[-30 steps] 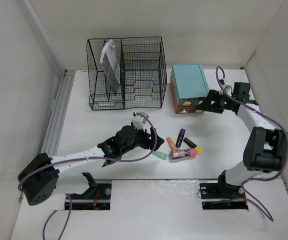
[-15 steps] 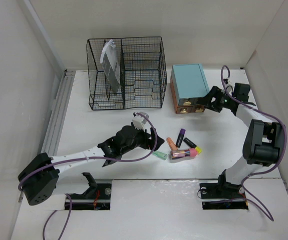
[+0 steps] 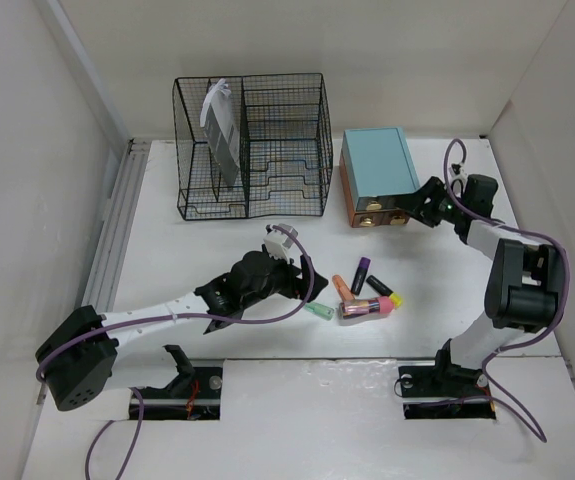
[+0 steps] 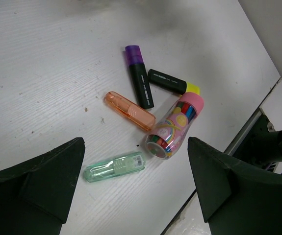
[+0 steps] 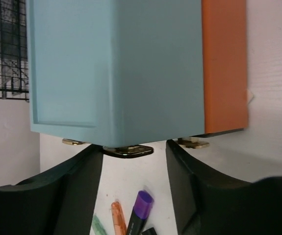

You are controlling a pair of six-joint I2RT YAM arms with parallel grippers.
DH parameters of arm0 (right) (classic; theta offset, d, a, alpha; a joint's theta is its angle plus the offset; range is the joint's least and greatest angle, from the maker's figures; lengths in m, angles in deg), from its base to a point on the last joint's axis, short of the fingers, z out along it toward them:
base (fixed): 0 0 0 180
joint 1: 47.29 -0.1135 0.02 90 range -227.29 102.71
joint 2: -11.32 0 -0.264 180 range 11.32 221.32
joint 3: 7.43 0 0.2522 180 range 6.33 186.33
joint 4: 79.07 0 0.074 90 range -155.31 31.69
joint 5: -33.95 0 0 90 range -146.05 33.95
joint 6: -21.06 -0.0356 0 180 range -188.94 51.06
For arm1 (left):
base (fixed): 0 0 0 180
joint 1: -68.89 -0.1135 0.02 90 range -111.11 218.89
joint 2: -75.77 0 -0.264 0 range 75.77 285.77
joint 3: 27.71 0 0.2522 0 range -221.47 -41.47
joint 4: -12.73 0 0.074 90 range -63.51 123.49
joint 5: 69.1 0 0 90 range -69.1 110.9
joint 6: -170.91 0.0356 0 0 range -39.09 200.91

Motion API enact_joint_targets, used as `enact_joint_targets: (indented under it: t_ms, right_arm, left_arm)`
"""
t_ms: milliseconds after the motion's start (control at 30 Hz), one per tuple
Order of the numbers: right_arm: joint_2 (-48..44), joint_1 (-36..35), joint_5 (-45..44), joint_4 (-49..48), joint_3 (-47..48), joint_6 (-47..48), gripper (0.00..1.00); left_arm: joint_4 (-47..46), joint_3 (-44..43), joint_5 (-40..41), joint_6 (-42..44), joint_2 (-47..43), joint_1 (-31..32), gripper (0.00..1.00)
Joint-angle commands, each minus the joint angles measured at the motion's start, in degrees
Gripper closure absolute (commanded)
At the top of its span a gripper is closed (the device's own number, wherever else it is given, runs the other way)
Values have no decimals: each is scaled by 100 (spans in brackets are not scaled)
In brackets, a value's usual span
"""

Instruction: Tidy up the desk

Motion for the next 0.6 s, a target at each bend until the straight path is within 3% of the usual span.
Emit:
enact_joint_targets:
  t_ms: [0, 67, 267, 400, 567]
  right_arm:
    - [-138, 16, -216, -693, -85, -250, 43]
    - [-191, 16, -216, -876, -156, -319, 53]
    - [-419, 16, -269, -1203, -446, -461, 70]
    - [-637, 16, -147, -1203, -665, -400, 73]
    - [-1016, 16, 73, -133, -937, 520, 73]
  left_arm:
    - [-135, -241, -14, 91, -184, 21, 17]
    - [-135, -241, -14, 91, -184, 21, 17]
    - [-135, -241, 38, 91, -236, 74, 17]
    - [-82, -241, 38, 91, -297, 74, 17]
    - [-82, -241, 38, 91, -298, 74, 17]
